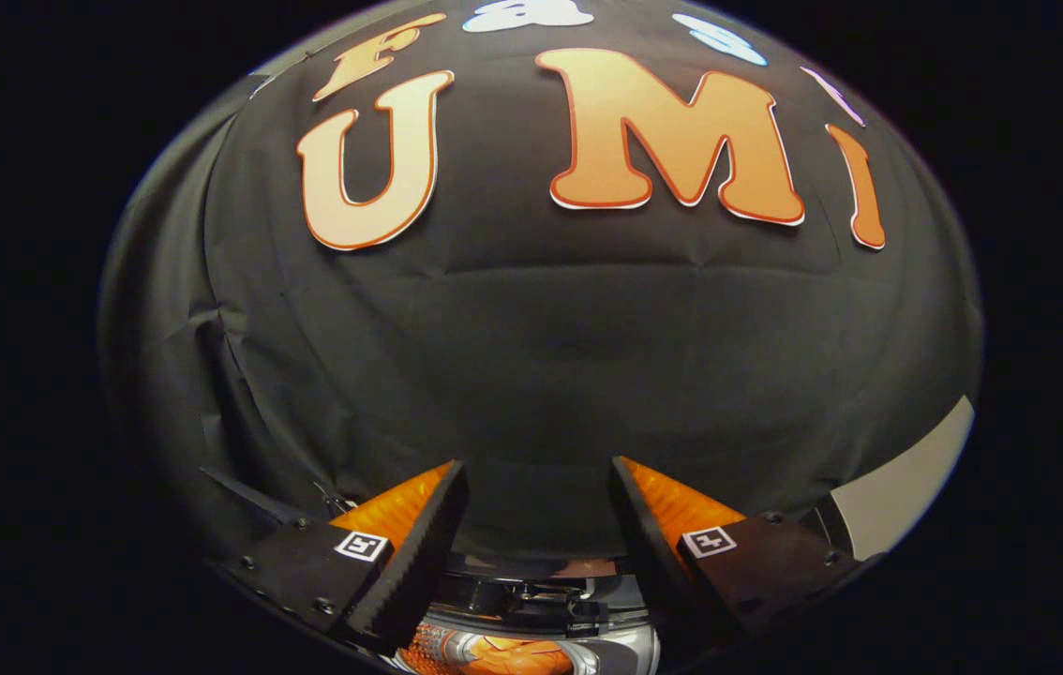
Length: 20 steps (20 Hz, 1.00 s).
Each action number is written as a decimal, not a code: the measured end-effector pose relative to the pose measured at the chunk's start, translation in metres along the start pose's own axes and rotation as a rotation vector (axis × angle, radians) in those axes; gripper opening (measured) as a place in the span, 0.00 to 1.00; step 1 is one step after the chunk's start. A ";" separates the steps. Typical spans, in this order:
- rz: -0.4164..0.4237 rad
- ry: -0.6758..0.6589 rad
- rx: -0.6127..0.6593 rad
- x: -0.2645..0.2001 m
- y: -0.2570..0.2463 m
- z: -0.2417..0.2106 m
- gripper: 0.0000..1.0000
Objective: Put the clothes into the washing machine and then close the washing machine lid.
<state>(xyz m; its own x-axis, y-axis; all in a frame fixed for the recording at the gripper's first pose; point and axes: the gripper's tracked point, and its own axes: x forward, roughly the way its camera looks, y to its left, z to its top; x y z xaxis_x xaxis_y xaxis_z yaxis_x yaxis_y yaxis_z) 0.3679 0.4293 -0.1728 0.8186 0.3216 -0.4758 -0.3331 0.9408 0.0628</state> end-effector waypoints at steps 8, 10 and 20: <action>0.010 -0.103 -0.003 -0.023 -0.001 -0.005 0.98; 0.015 -0.109 -0.003 -0.031 0.000 -0.007 0.98; 0.030 -0.167 -0.021 -0.072 0.003 -0.027 0.98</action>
<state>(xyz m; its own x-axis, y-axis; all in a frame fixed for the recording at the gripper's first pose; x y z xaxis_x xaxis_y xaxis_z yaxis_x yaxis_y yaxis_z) 0.2958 0.4061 -0.1618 0.8739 0.3647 -0.3214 -0.3670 0.9285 0.0560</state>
